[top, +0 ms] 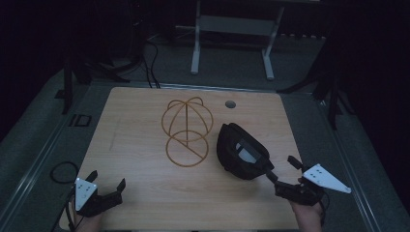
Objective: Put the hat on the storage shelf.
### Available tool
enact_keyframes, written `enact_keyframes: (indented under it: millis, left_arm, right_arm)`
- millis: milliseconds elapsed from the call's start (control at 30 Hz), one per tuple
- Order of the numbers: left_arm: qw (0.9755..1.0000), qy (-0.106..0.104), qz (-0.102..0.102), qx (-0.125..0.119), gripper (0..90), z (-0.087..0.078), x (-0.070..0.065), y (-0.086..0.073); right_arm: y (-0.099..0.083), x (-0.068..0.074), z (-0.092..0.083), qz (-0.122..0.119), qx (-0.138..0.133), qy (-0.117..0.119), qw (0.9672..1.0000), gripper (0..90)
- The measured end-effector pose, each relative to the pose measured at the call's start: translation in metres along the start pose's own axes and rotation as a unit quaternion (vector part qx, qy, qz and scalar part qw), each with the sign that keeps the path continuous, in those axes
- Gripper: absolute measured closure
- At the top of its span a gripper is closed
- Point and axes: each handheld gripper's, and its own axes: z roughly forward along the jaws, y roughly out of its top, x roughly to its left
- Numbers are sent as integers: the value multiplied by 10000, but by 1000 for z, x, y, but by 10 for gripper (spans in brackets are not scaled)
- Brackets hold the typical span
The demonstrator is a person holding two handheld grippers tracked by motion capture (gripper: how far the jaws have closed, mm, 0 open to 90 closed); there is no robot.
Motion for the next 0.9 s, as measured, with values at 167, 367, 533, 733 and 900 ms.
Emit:
enact_keyframes:
  millis: [167, 367, 533, 733, 900]
  left_arm:
    - [10000, -13, -9, -8, 10, 0, 0, 0]
    - [10000, -29, -27, -3, 10, 0, 1, 0]
    - [10000, -39, -28, 10, 10, 0, 0, 0]
    - [10000, -24, -25, 26, 10, 1, 0, 0]
    - [10000, -24, -36, 34, 10, 1, 1, 0]
  right_arm:
    - [-4, 18, 28, -383, 420, 77, 9984, 96]
    - [-12, 24, 50, -476, 739, 25, 9961, 93]
    - [-24, 31, 65, -813, 1032, 43, 9913, 93]
    - [-42, 38, 87, -1495, 1409, 222, 9784, 346]
    - [-40, 35, 91, -1700, 1440, 513, 9735, 767]
